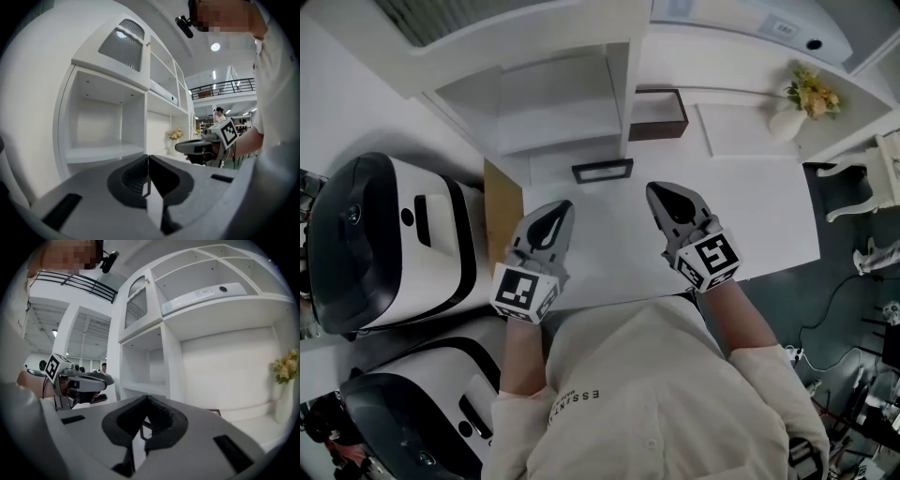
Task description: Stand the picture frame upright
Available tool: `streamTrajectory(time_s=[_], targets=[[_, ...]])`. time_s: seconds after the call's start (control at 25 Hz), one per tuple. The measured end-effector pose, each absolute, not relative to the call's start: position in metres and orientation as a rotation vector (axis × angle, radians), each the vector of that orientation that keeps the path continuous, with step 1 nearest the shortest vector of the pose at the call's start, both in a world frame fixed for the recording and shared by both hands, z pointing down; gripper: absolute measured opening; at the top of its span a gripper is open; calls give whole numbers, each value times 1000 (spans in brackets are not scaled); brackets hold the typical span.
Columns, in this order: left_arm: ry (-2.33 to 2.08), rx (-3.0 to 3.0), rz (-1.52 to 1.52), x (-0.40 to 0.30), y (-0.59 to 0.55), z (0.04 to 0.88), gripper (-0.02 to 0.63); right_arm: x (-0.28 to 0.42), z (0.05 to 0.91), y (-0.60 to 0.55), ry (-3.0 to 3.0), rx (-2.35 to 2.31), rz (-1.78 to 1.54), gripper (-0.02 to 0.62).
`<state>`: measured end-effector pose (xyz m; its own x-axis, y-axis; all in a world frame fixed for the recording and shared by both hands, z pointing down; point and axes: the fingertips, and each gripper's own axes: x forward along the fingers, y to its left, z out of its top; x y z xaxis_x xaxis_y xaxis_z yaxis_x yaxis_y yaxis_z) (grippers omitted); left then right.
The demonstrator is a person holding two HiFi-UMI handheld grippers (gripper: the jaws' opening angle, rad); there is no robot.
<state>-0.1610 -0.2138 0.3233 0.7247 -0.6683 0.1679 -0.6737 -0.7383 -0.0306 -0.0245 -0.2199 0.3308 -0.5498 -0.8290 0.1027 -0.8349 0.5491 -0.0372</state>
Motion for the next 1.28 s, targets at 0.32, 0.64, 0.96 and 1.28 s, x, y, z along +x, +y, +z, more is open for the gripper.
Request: streamTrajectory(time_s=[0.32, 0.64, 0.96, 1.28], targets=[[-1165, 2867, 227, -167, -219, 313, 2, -30, 320, -211, -2729, 1408, 74, 14], [-1142, 2855, 237, -161, -216, 316, 3, -25, 325, -210, -2688, 1454, 98, 14], [-1171, 2838, 228, -165, -216, 315, 2, -29, 320, -210, -2733, 1398, 78, 14], [-1155, 2847, 267, -164, -217, 319, 2, -26, 324, -213, -2701, 1447, 96, 14]])
